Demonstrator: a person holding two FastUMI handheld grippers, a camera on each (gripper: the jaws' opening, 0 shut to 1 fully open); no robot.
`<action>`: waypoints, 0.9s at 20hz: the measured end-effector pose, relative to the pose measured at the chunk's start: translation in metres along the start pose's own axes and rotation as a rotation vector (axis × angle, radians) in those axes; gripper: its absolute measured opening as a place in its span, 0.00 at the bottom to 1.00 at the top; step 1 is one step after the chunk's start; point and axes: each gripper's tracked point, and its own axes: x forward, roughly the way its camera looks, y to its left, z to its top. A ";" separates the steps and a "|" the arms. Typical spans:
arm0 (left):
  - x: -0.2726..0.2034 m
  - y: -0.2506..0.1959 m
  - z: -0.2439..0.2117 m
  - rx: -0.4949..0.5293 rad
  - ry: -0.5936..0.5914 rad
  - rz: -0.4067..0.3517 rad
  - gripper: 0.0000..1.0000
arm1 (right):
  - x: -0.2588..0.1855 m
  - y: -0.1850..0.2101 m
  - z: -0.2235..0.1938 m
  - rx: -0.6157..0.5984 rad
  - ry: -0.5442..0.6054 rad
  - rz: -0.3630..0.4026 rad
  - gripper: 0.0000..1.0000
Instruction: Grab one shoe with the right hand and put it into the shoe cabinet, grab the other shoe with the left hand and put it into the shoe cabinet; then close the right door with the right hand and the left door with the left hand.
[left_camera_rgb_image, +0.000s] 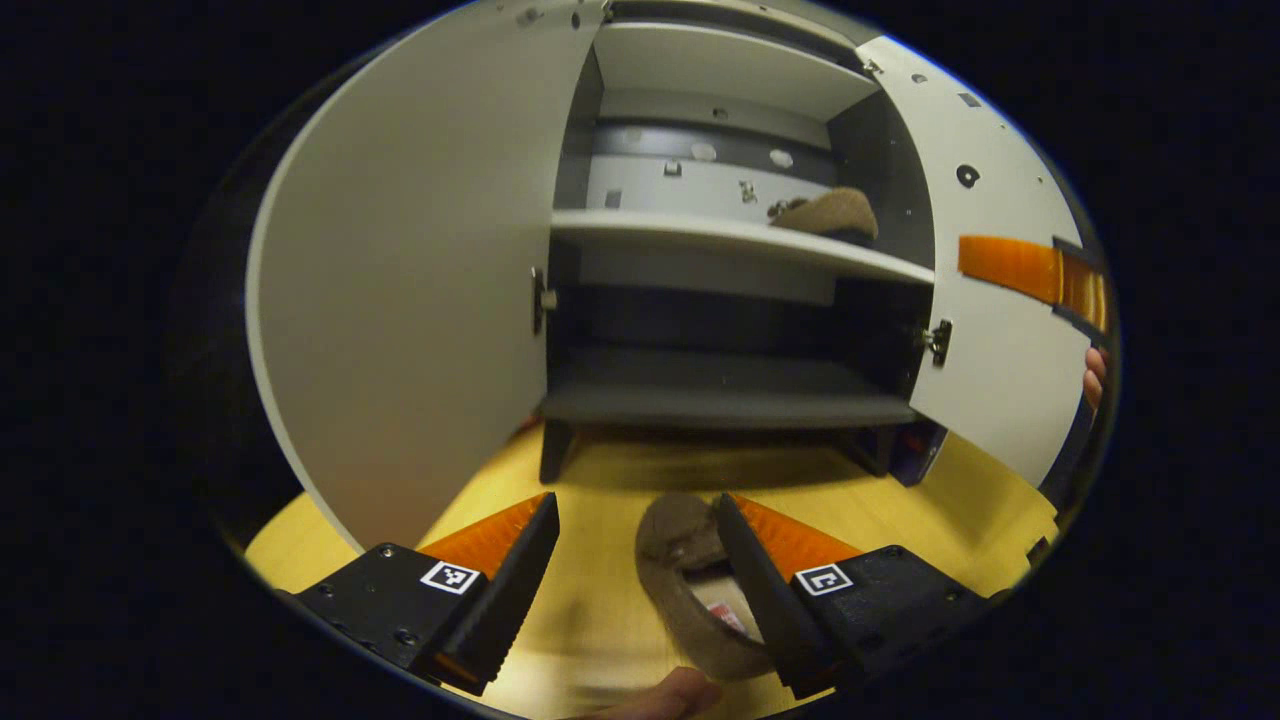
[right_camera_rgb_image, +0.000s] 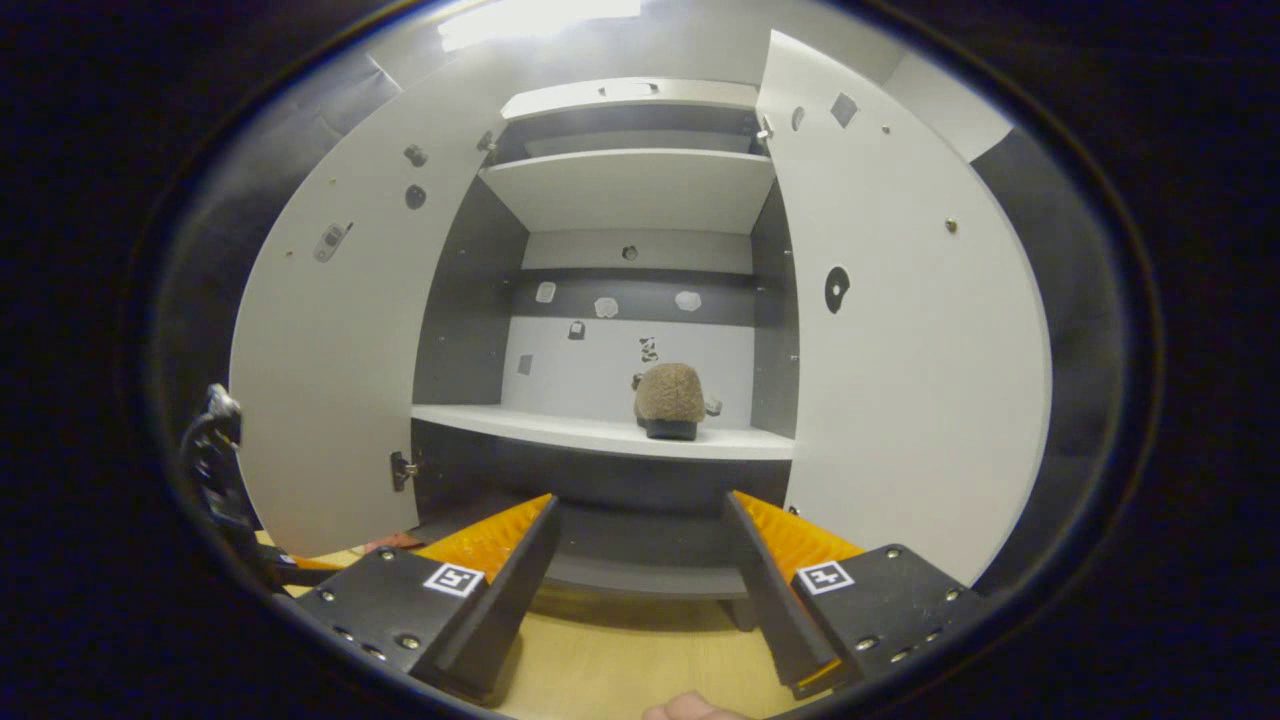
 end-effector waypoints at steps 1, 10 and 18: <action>0.006 0.000 -0.018 0.000 0.051 0.003 0.99 | -0.004 -0.001 0.000 0.003 -0.006 0.003 0.99; 0.026 -0.022 -0.084 -0.081 0.428 -0.096 0.47 | -0.014 -0.008 -0.012 0.031 -0.006 0.032 0.99; 0.019 -0.009 -0.045 0.066 0.317 0.001 0.01 | -0.022 -0.020 -0.015 0.039 -0.006 0.022 0.98</action>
